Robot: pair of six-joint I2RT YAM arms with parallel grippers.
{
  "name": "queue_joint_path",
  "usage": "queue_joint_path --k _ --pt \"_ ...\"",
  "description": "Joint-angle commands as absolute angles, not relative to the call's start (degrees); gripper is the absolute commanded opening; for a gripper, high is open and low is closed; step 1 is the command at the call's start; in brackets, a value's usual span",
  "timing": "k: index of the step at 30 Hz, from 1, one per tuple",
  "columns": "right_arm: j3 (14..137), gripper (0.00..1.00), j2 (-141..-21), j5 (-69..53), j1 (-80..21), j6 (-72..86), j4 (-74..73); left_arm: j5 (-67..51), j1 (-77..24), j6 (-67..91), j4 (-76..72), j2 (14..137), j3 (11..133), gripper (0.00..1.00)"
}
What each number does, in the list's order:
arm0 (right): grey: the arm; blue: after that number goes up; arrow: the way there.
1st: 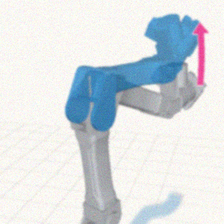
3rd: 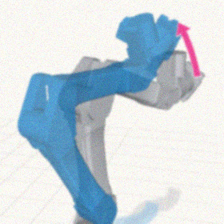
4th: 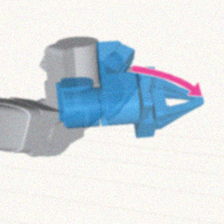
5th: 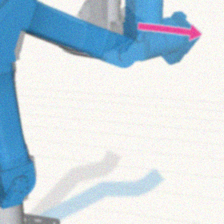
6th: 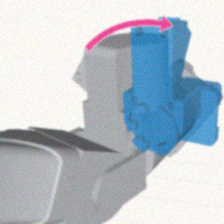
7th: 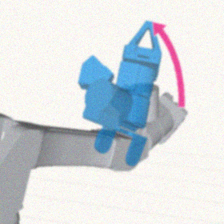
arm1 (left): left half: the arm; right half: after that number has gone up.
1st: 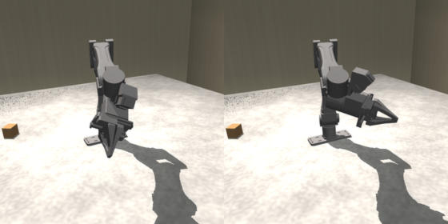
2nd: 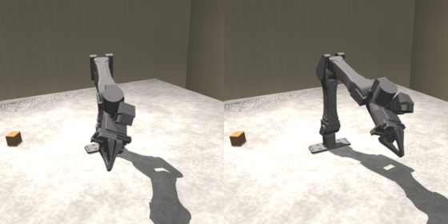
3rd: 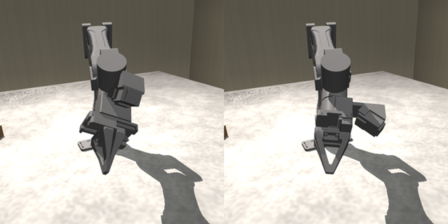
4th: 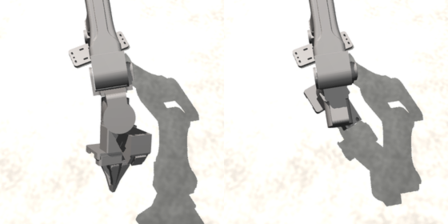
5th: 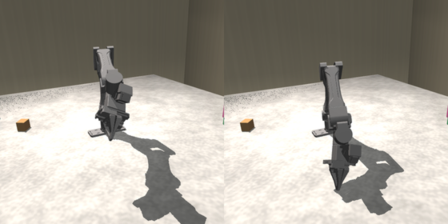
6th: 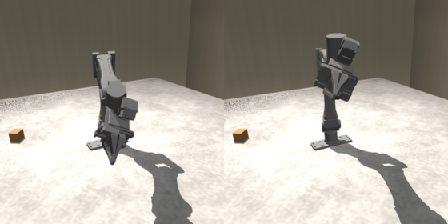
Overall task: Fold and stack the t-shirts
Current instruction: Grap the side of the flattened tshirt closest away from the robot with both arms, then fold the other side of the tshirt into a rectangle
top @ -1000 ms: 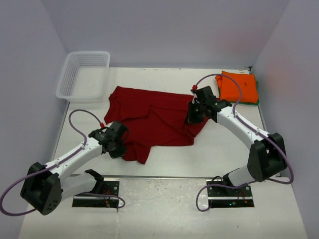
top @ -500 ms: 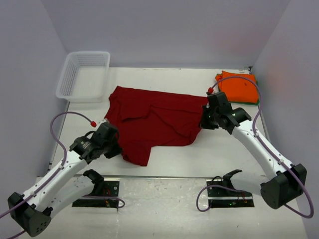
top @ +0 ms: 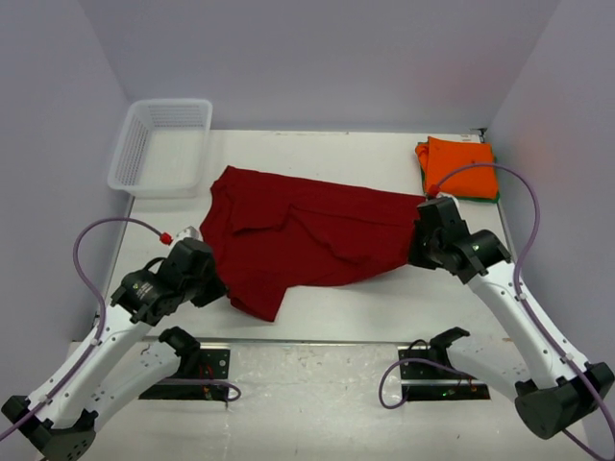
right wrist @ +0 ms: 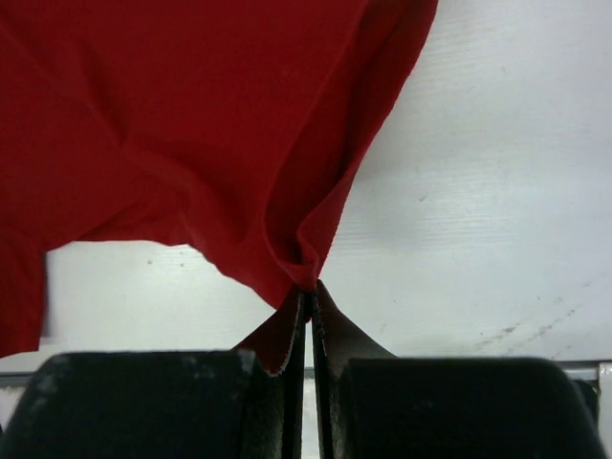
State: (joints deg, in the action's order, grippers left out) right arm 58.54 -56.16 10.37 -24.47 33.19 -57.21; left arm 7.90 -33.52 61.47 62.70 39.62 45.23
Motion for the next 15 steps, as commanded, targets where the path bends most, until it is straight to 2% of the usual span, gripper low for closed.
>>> queue_joint_path --k 1,10,15 --pt "57.13 0.00 -53.53 15.29 -24.79 35.77 -61.43 9.05 -33.84 61.00 65.48 39.02 48.78 0.00" --pt "57.13 0.00 -48.43 16.35 -24.79 38.23 -65.47 10.37 -33.84 59.33 68.20 37.97 52.64 0.00" --pt "57.39 0.00 -50.53 15.30 -24.79 37.62 -64.87 11.34 -33.84 54.33 65.40 42.27 55.54 0.00"
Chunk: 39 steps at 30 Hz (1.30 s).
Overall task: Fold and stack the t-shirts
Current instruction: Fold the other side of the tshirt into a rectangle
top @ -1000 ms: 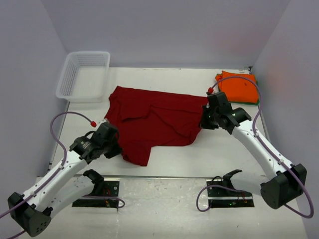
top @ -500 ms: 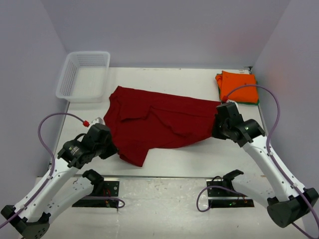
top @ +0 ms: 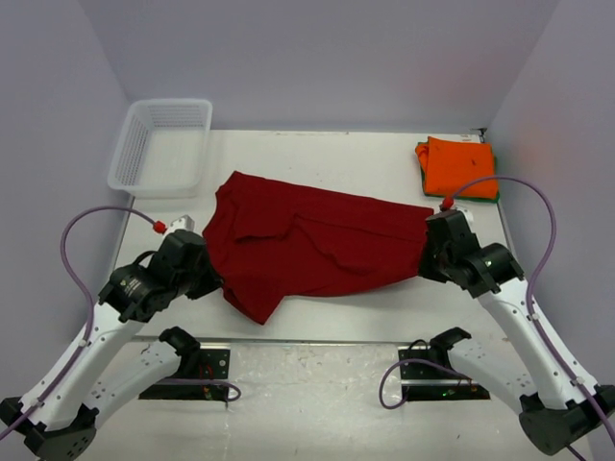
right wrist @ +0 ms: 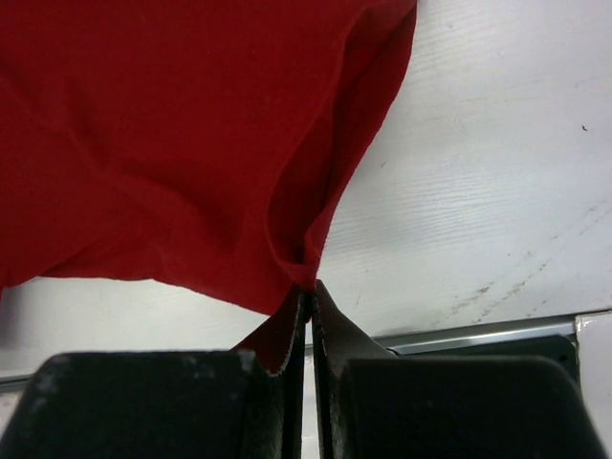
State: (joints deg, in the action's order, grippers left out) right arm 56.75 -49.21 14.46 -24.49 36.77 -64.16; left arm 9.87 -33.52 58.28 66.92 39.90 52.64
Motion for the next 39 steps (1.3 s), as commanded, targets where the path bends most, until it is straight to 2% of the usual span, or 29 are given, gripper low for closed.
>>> queue_joint_path --k 1,10,14,19,29,39 --pt "57.39 0.00 -51.06 15.21 -24.79 37.44 -64.25 11.42 -33.84 53.79 63.74 43.23 55.81 0.00" --pt "55.99 0.00 -57.91 9.41 -21.98 34.46 -57.93 12.83 -32.61 44.39 54.33 59.30 64.15 0.00" --pt "55.72 0.00 -60.38 6.51 -16.54 31.82 -55.81 12.48 -29.54 40.70 51.68 65.03 69.85 0.00" --pt "58.44 0.00 -62.93 6.06 -15.03 32.17 -55.02 10.47 -24.62 36.84 48.08 71.44 72.86 0.00" --pt "60.55 0.00 -69.42 6.94 -10.55 31.29 -52.56 10.29 -18.46 32.35 46.76 79.97 82.78 0.00" --pt "60.64 0.00 -75.58 7.38 -5.81 29.80 -49.92 10.64 -16.53 30.67 45.00 86.21 86.66 0.00"
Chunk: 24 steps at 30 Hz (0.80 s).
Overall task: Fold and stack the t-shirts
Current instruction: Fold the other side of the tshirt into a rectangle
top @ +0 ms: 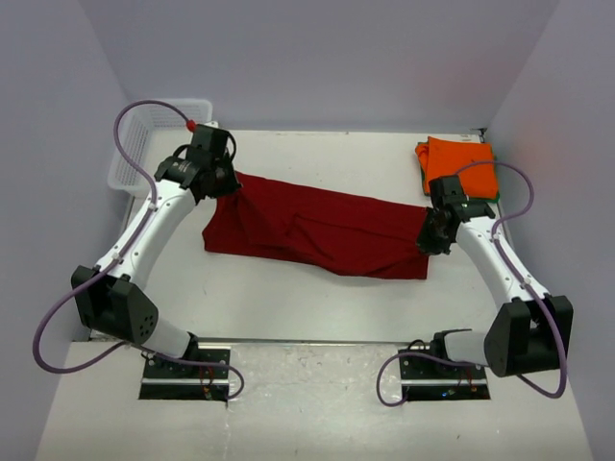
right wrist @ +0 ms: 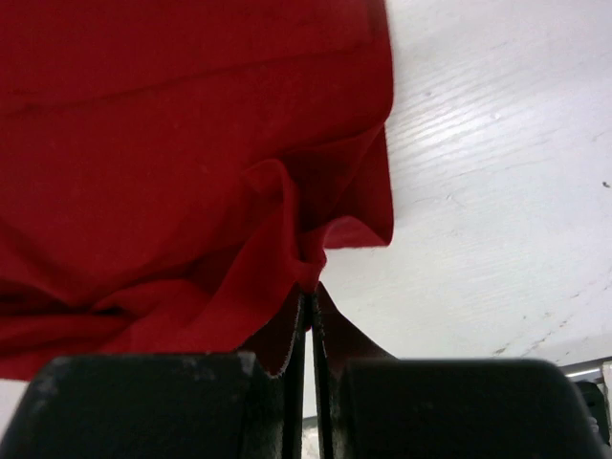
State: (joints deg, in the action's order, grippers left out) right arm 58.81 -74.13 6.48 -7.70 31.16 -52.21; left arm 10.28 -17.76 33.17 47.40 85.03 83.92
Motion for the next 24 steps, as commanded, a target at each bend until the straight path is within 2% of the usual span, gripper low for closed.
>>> queue_joint_path --k 1,8,24 --pt "60.56 0.00 -76.02 7.38 -4.76 29.71 -49.66 10.55 -15.91 30.33 44.91 86.74 87.36 0.00" --pt "63.01 0.00 -79.89 6.77 -1.67 28.65 -48.96 10.28 -14.50 29.18 44.82 90.96 90.52 0.00" --pt "68.37 0.00 -90.08 6.68 -1.32 27.69 -48.16 9.76 -13.36 26.98 45.97 103.09 101.24 0.00"
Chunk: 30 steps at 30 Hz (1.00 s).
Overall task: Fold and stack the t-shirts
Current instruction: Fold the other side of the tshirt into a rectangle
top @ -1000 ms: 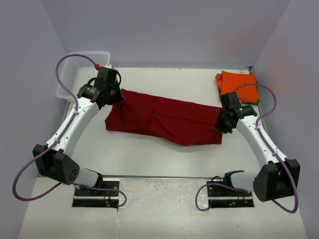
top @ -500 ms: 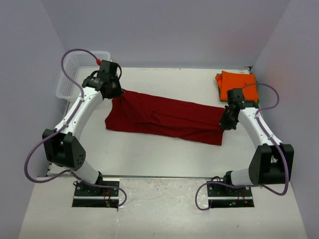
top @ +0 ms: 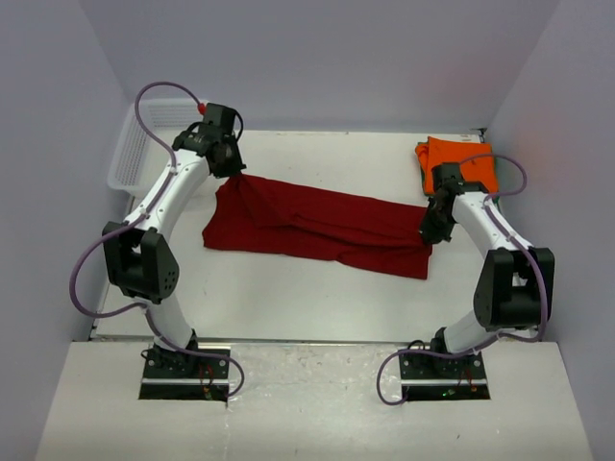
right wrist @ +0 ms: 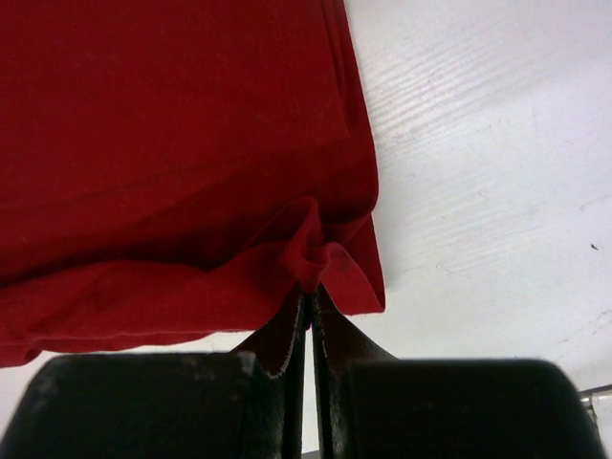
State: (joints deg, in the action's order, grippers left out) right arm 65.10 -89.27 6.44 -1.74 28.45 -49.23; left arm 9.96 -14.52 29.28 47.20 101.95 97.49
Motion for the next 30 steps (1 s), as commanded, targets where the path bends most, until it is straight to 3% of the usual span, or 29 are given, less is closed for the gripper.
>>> queue_joint_path --k 1,13,18,20,21,22,23,24,26,28,29,30 --pt "68.55 0.00 -90.52 6.77 -1.32 27.69 -48.16 9.67 -13.27 26.90 45.97 103.53 101.60 0.00" --pt "71.89 0.00 -94.39 8.43 -0.70 27.16 -46.85 10.28 -12.83 25.40 45.62 110.56 107.13 0.00" --pt "78.64 0.00 -100.01 10.28 -0.44 26.46 -48.25 15.10 -12.75 21.98 43.69 115.04 112.14 0.00" --pt "80.41 0.08 -101.95 11.16 -0.44 26.63 -48.69 15.90 -12.57 21.27 45.61 118.55 117.73 0.00" --pt "80.68 0.14 -102.30 10.55 -0.44 26.37 -48.52 15.82 -12.57 20.83 46.57 119.52 119.08 0.05" --pt "80.77 0.40 -102.13 10.55 -0.44 26.37 -48.52 15.56 -12.57 20.74 47.02 120.58 120.92 0.11" --pt "80.86 0.49 -101.78 11.85 -0.44 26.28 -48.52 15.30 -12.57 20.74 47.11 120.67 121.11 0.19" --pt "80.77 0.53 -100.56 11.78 -0.44 25.76 -48.25 15.29 -12.66 20.74 46.76 120.15 120.68 0.38" --pt "80.60 0.57 -98.88 11.43 -0.70 25.32 -48.25 14.68 -12.66 21.09 46.50 119.10 119.97 0.50" --pt "80.51 0.61 -96.26 10.99 -0.88 25.05 -48.34 14.07 -13.27 21.09 45.97 116.73 118.92 0.69" --pt "81.12 0.62 -95.54 10.64 -1.31 25.05 -48.69 13.71 -13.62 21.01 45.97 115.85 118.83 0.86" --pt "81.47 0.63 -94.84 10.46 -1.75 24.96 -49.21 14.15 -14.15 21.01 46.40 113.75 118.48 0.87"
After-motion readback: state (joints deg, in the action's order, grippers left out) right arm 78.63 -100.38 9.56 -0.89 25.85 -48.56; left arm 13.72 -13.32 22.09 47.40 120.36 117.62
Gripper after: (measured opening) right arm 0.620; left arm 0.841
